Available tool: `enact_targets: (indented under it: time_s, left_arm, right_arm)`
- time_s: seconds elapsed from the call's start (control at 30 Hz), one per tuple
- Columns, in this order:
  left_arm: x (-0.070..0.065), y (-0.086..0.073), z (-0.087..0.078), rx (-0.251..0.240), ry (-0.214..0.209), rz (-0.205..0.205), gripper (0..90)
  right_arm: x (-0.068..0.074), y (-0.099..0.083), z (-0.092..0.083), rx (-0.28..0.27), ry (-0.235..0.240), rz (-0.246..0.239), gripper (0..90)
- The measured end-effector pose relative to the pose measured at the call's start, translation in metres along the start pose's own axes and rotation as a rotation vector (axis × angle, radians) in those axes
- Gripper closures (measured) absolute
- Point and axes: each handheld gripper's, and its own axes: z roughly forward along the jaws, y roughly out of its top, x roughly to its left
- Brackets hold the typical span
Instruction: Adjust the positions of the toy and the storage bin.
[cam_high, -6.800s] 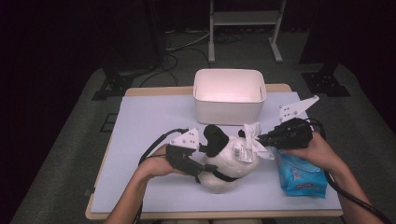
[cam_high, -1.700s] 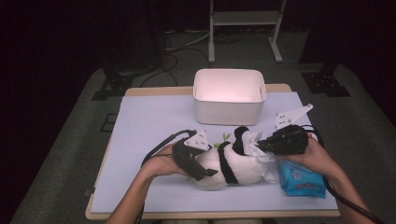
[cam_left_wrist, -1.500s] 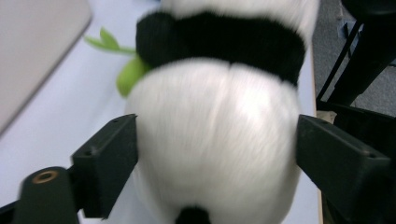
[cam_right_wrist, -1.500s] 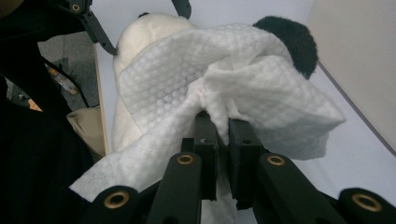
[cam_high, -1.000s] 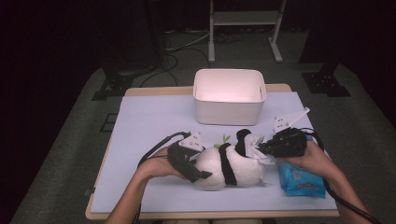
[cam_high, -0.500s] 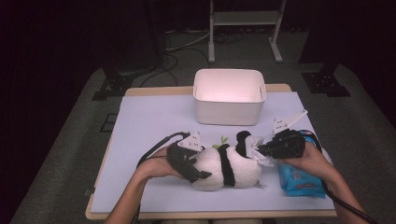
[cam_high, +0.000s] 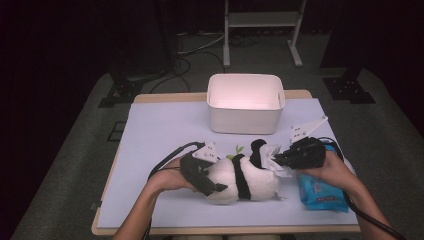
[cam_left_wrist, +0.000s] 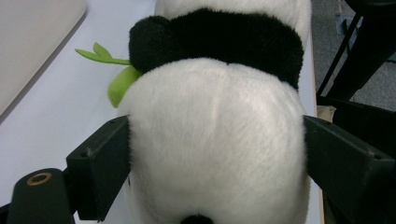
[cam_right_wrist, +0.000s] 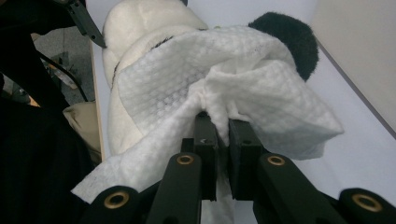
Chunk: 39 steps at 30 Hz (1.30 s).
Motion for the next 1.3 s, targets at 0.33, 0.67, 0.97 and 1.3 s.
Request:
enact_targets:
  time_s: [0.33, 0.67, 0.97, 1.3]
  left_arm:
    - [0.000, -0.001, 0.001, -0.003, 0.003, 0.010, 14.1]
    - [-0.003, 0.005, 0.006, 0.003, 0.010, 0.038, 17.5]
    - [-0.003, 0.008, 0.007, 0.012, 0.004, 0.048, 17.5]
    - [0.000, 0.002, 0.002, -0.035, -0.007, 0.006, 13.7]
  right_arm:
    - [-0.003, 0.008, 0.000, 0.007, -0.007, -0.007, 82.8]
    - [-0.003, 0.013, -0.003, -0.017, 0.007, -0.004, 82.6]
    - [0.003, 0.031, 0.005, -0.012, 0.010, -0.049, 82.5]
    - [-0.001, 0.019, 0.002, 0.005, 0.002, -0.014, 82.5]
